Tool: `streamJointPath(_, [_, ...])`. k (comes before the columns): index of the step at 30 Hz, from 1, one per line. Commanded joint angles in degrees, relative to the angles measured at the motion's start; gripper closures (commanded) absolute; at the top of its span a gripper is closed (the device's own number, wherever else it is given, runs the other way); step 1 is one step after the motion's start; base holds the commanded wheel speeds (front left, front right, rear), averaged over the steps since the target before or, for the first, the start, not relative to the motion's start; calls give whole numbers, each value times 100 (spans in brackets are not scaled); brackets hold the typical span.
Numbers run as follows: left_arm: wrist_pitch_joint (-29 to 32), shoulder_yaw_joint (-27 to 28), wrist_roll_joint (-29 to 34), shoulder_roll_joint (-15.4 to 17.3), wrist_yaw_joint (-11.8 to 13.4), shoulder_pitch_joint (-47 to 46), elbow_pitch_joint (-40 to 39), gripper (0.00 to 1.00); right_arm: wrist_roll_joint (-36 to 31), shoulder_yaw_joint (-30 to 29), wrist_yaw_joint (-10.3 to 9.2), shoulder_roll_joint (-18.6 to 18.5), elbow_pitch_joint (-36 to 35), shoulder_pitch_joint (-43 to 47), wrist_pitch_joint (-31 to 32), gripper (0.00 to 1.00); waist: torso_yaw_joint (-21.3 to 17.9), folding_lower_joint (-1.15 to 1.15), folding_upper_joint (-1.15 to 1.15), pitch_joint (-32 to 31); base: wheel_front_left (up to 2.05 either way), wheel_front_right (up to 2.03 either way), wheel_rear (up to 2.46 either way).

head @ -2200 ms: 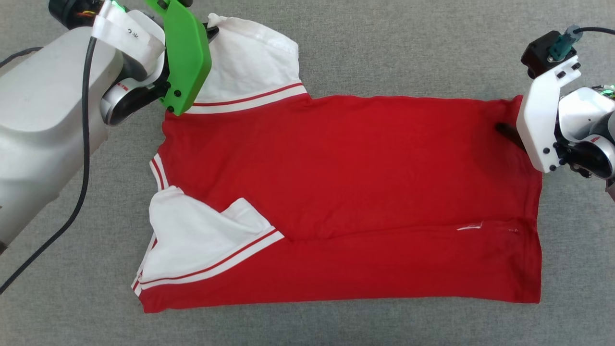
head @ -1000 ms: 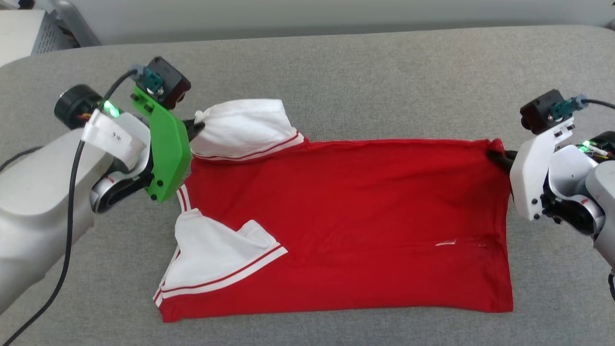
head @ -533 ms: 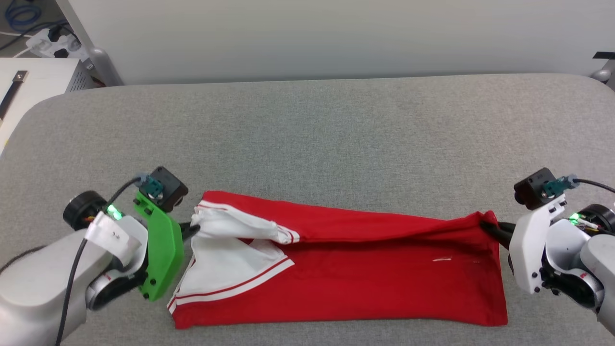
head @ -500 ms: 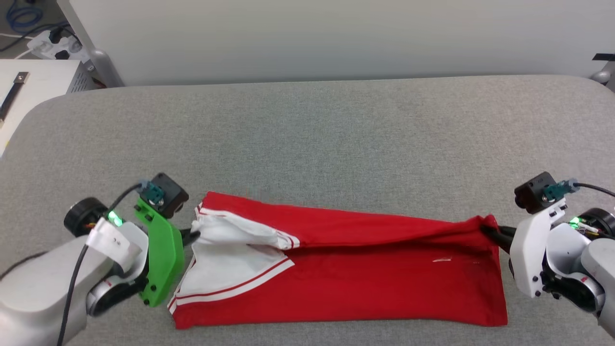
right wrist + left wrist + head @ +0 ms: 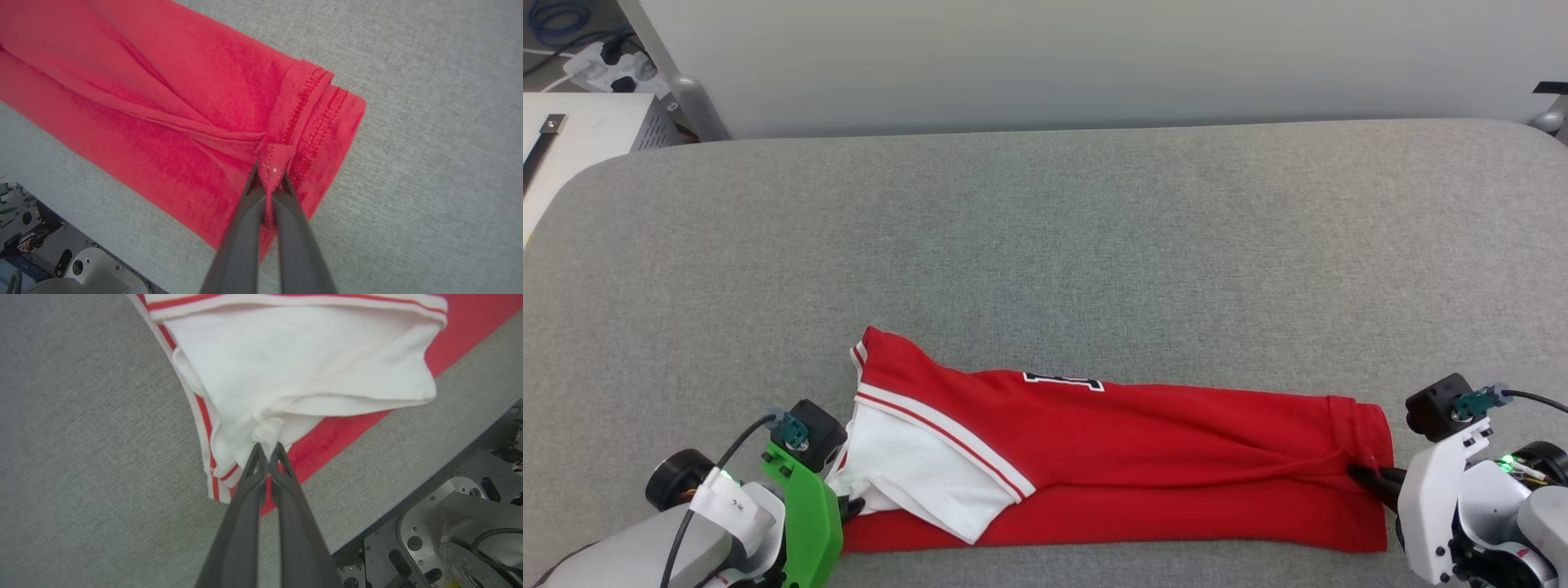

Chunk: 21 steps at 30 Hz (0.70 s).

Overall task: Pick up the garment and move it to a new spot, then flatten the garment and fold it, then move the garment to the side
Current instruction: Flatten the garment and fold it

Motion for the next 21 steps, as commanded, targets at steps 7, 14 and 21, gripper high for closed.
streamJointPath(7, [-312,71,-74,-303,88,210,376,60,-168,-235,-4,337,159,314,14,58,-17,0,0,117,0,0,0])
streamJointPath(14, [-1041,294,76,-258,413,328,354,0,-242,-727,-4,388,-113,558,-318,0,15,0,0,-111,0,0,0])
streamJointPath(21, [-2060,703,179,-123,1145,597,13,0,-255,-1625,-4,217,-763,955,-334,0,75,0,0,-288,0,0,0])
